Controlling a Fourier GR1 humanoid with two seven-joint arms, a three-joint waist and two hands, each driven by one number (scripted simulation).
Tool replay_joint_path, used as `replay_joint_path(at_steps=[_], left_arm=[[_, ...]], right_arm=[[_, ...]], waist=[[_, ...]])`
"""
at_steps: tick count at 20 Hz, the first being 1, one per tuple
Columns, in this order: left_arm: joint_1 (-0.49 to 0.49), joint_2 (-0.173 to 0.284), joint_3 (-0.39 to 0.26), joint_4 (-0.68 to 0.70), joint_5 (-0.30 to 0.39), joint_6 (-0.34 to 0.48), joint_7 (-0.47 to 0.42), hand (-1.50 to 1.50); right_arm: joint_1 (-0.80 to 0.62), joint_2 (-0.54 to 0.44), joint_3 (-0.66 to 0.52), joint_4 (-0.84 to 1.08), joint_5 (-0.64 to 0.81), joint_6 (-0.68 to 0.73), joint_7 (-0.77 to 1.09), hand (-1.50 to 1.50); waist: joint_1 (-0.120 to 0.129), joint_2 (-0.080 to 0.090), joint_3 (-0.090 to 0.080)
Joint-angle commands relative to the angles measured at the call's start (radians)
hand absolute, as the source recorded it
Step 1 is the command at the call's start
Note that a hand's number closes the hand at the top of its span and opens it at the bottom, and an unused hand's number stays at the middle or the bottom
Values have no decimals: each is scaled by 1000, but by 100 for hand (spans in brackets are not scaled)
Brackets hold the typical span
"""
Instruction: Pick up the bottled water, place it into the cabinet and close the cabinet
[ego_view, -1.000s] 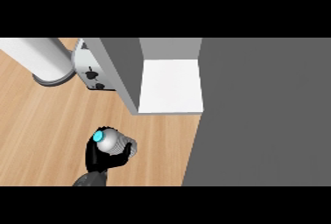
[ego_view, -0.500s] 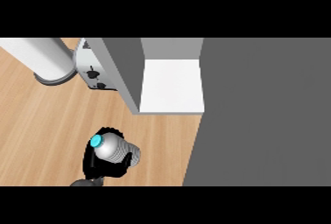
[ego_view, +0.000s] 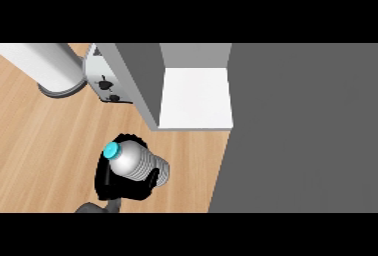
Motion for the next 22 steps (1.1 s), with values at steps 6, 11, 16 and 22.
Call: replay_joint_path(at_steps=[6, 11, 16, 22], left_arm=[[-132, -105, -14, -33, -112, 133, 122, 150], [-295, -116, 21, -74, -144, 231, 320, 150], [-351, -178, 66, 26, -207, 238, 244, 150], [-484, -170, 82, 93, -260, 311, 347, 150]], right_arm=[[-11, 10, 30, -105, 83, -3, 86, -150], [80, -43, -41, -85, -23, 29, -45, -150], [50, -41, -30, -121, 18, 23, 19, -150], [22, -6, 11, -150, 53, -4, 78, -150]], waist=[[-4, 3, -1], [-10, 3, 1], [-9, 4, 0], [-6, 2, -1]])
